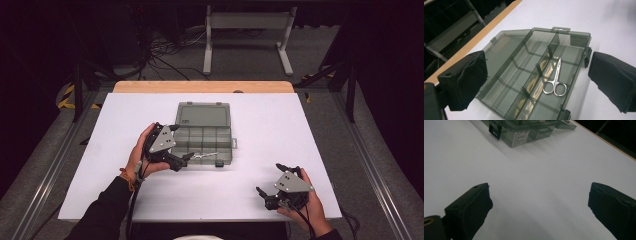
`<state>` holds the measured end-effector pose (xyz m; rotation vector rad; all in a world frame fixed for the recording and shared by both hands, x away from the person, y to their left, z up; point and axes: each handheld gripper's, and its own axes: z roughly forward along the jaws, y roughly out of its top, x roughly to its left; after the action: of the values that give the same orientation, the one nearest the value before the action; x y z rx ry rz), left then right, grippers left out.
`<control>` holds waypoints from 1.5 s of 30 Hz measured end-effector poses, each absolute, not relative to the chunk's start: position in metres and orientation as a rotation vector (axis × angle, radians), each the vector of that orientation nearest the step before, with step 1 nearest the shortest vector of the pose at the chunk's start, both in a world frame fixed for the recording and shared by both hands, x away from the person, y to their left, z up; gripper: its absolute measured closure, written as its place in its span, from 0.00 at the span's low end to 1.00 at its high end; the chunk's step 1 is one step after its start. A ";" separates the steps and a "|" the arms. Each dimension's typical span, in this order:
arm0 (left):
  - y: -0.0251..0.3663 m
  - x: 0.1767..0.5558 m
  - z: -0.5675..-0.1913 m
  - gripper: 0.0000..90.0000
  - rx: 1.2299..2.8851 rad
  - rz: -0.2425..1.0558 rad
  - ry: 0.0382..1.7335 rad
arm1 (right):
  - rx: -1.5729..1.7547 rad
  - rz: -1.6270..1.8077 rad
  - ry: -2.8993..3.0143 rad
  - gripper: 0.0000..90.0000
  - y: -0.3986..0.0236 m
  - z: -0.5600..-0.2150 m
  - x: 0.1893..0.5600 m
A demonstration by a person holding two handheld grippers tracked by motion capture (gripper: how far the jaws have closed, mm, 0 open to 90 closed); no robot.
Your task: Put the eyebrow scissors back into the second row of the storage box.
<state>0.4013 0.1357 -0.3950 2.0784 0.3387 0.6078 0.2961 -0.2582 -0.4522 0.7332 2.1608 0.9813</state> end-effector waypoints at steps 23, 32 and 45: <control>0.168 0.381 -0.396 0.04 2.078 0.691 0.335 | 0.735 0.983 2.158 0.06 -0.257 -0.452 0.296; 0.181 0.375 -0.398 0.04 2.080 0.718 0.334 | 0.735 0.984 2.159 0.06 -0.257 -0.452 0.296; 0.203 0.364 -0.408 0.04 2.101 0.745 0.351 | 0.736 0.982 2.159 0.06 -0.256 -0.452 0.296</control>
<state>0.3642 0.2029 -0.4080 2.1011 0.3513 0.7452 0.2960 -0.2564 -0.4521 0.7359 2.1588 0.9820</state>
